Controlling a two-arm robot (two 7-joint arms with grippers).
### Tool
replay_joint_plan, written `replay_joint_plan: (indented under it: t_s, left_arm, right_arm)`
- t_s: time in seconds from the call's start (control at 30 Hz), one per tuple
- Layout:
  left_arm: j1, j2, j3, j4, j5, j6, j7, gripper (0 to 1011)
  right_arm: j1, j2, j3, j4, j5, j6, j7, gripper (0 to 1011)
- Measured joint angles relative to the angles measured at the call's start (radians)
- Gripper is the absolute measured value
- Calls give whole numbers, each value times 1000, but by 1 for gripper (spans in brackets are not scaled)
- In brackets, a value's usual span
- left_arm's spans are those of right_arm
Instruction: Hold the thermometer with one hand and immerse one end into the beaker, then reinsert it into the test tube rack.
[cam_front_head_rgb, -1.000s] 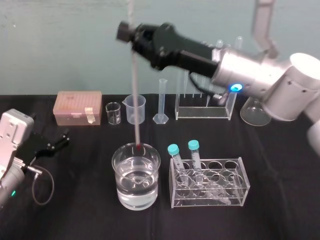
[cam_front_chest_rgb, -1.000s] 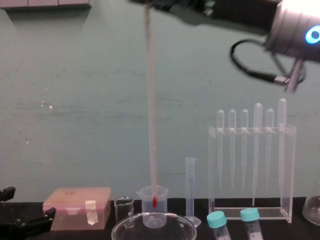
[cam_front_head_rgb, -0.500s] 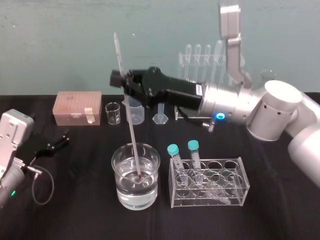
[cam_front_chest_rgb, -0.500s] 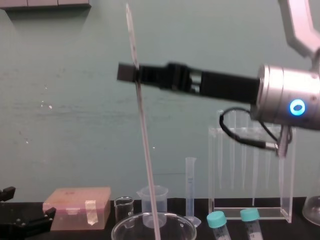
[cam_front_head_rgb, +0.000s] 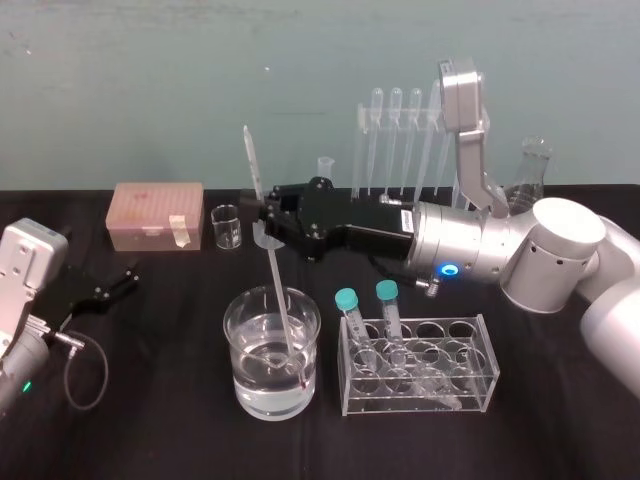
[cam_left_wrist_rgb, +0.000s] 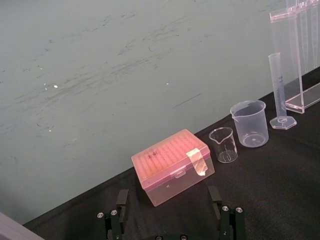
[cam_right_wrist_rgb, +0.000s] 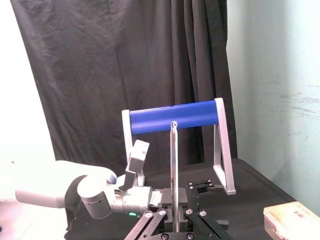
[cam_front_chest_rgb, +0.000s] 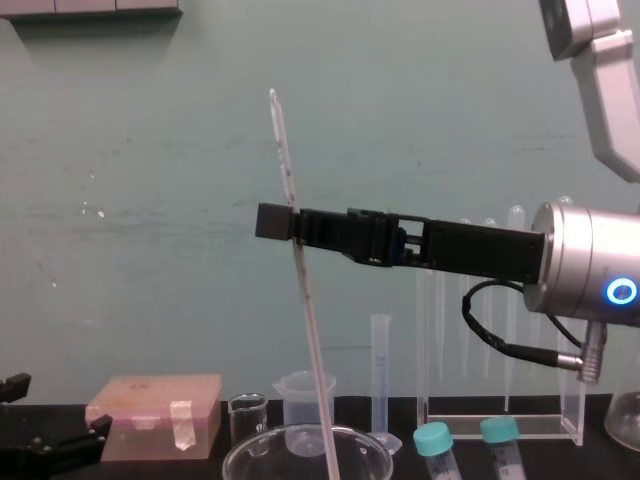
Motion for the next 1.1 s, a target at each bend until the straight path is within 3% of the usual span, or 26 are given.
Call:
replay_joint_plan:
  t_s: [0.4, 1.1]
  left_arm:
    - [0, 0, 0, 0, 0, 0, 0, 1008]
    - [0, 0, 0, 0, 0, 0, 0, 1008]
  right_arm:
    - [-22, -20, 22, 21, -11, -56, 23, 56]
    - [-37, -39, 40, 42, -25, -92, 53, 56]
